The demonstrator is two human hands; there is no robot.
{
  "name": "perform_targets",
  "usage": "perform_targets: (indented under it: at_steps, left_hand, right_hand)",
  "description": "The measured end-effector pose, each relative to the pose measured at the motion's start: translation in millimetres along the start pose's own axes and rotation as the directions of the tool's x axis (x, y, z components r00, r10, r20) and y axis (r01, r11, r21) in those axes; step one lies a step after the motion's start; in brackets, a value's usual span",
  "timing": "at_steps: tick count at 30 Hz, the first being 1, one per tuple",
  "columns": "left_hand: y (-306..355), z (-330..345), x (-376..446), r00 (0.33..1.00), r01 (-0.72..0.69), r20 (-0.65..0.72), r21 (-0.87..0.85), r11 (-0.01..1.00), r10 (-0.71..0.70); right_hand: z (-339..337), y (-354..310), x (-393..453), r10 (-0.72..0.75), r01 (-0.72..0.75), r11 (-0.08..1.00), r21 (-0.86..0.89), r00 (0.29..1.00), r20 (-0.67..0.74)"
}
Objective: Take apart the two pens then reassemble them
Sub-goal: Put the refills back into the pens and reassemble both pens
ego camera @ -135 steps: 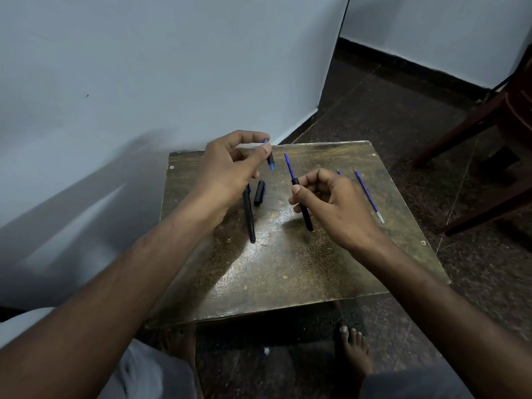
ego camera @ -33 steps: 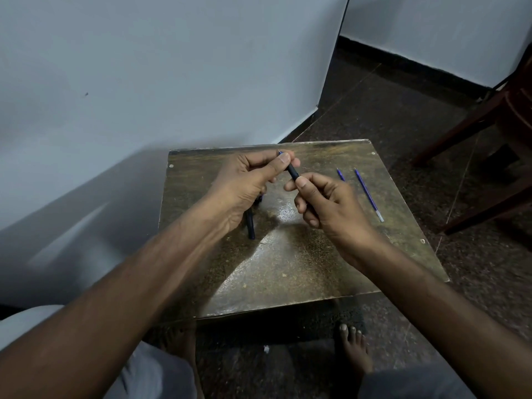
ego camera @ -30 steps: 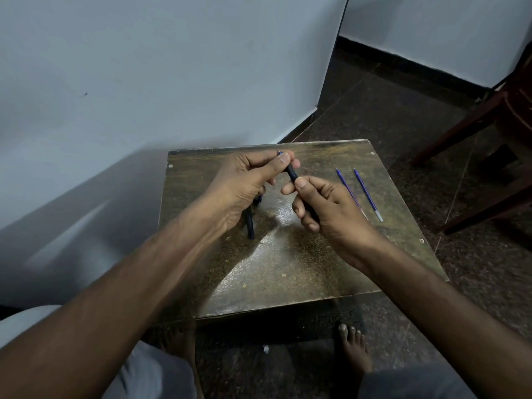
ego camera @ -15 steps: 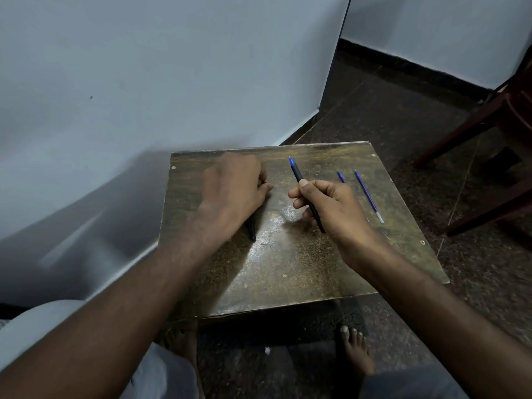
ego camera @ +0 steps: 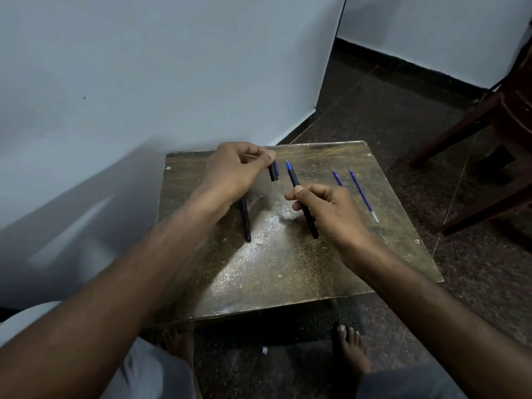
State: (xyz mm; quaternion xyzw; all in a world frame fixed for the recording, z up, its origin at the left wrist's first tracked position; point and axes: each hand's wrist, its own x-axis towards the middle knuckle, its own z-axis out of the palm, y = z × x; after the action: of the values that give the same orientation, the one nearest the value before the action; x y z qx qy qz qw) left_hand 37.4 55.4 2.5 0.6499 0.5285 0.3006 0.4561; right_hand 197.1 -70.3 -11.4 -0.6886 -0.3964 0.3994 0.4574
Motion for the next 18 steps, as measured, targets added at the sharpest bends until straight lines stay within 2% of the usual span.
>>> perform_targets:
  at_steps: [3, 8, 11, 18]
  left_hand:
    - [-2.9, -3.9, 0.0, 0.999, 0.030, -0.034, -0.118, 0.993, -0.034]
    - [-4.0, -6.5, 1.0, 0.991, -0.001, -0.130, -0.175, 0.985, -0.023]
    - [-4.5, -5.3, 0.6, 0.992, -0.012, -0.126, -0.152, 0.988, -0.007]
    - [-6.7, 0.5, -0.3, 0.995, -0.017, -0.103, -0.087, 0.996, 0.008]
  right_hand:
    - [-0.2, 2.2, -0.6, -0.007, 0.008, 0.999, -0.035, 0.999, 0.036]
    - [2.9, 3.0, -0.7, -0.060, 0.074, 0.985, -0.158, 0.994, 0.094]
    - [3.5, 1.2, -3.0, -0.085, 0.109, 0.963, -0.246, 0.991, 0.104]
    - [2.8, 0.4, -0.2, -0.082, 0.104, 0.969, -0.223, 0.991, 0.105]
